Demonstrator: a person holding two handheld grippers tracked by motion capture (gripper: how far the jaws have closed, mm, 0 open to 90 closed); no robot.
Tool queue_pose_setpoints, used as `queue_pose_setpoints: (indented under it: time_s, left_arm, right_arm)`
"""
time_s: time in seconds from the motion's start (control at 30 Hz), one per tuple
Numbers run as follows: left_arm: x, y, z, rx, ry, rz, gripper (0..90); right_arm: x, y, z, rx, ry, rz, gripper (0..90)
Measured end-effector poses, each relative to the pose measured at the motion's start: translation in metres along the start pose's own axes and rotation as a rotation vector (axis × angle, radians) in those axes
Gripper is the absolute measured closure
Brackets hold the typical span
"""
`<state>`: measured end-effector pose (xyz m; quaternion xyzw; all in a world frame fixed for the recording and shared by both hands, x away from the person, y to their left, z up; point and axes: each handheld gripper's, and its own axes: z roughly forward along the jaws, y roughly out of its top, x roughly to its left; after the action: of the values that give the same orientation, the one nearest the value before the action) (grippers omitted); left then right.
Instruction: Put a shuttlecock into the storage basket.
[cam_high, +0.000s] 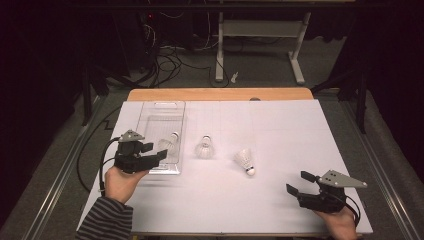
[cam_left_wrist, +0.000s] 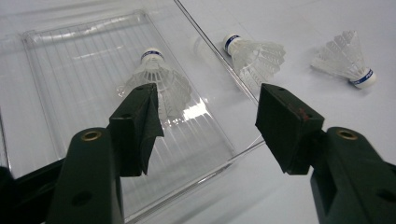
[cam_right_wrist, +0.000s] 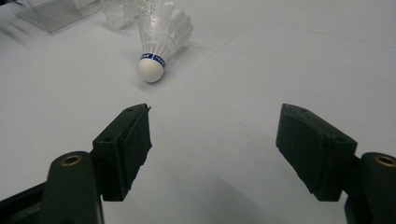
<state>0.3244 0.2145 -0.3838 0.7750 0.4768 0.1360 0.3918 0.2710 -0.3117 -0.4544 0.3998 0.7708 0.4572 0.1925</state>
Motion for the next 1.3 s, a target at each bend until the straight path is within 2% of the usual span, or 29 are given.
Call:
queue_pose_setpoints:
  time_s: [0.23, 0.4, 0.7, 0.8, 1.3]
  left_arm:
    - [0.001, -0.009, -0.001, -0.018, -0.004, -0.003, 40.1]
    - [0.003, -0.015, -0.004, -0.044, -0.025, -0.025, 39.2]
    - [0.001, -0.023, -0.007, -0.058, -0.026, -0.010, 39.2]
    - [-0.001, -0.028, -0.007, -0.078, -0.030, -0.015, 39.4]
    - [0.000, -0.045, -0.010, -0.110, -0.043, -0.032, 39.7]
  right_arm:
    - [0.000, 0.000, 0.000, 0.001, 0.001, -0.002, 26.9]
    - [0.000, 0.000, 0.001, 0.003, 0.002, -0.001, 26.9]
    - [0.000, 0.000, 0.001, 0.004, 0.001, 0.003, 26.9]
    - [0.000, 0.000, 0.000, 0.005, 0.001, 0.006, 26.9]
    - [0.001, 0.000, 0.001, 0.007, 0.002, 0.004, 26.9]
